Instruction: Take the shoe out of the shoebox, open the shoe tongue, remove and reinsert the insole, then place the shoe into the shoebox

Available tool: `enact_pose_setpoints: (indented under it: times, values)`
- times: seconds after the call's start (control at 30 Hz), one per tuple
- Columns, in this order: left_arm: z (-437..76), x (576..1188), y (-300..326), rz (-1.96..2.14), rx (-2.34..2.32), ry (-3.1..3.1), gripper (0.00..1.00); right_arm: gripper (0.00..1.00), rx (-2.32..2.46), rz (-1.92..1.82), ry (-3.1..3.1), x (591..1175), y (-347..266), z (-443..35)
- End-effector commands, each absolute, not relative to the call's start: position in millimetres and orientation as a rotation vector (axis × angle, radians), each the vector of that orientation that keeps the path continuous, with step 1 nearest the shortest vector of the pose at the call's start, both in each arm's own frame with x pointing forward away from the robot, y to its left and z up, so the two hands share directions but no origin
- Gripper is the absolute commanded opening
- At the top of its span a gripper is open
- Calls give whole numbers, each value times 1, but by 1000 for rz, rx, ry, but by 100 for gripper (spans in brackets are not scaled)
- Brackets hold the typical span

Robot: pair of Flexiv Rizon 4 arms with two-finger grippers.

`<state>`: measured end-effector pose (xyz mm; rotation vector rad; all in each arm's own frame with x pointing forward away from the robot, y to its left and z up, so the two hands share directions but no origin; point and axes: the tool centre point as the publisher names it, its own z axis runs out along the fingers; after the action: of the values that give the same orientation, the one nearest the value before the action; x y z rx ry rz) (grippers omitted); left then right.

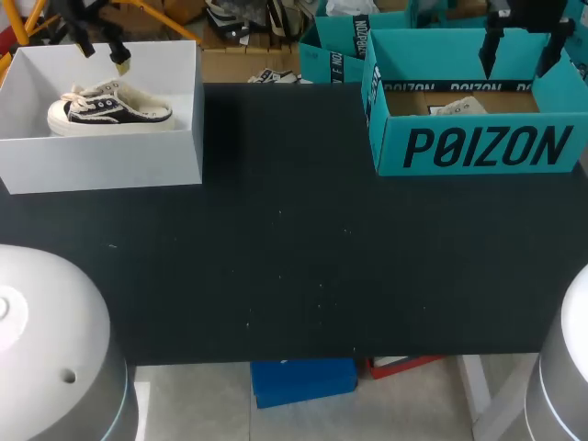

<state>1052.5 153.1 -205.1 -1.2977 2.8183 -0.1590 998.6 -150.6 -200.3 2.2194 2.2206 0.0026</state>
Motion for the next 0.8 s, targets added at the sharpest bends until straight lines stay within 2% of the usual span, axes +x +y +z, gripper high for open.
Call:
enact_pose_setpoints:
  times: [0.03,0.2,0.8]
  values:
    - [-218,1074,157,-112,-694,3067,100,100,2220,1,2221,999,-150,-200]
    - [-226,1091,165,-113,-473,3167,100,100,2220,1,2221,999,-150,-200]
    - [-226,1091,165,-113,-473,3167,100,100,2220,1,2221,999,-150,-200]
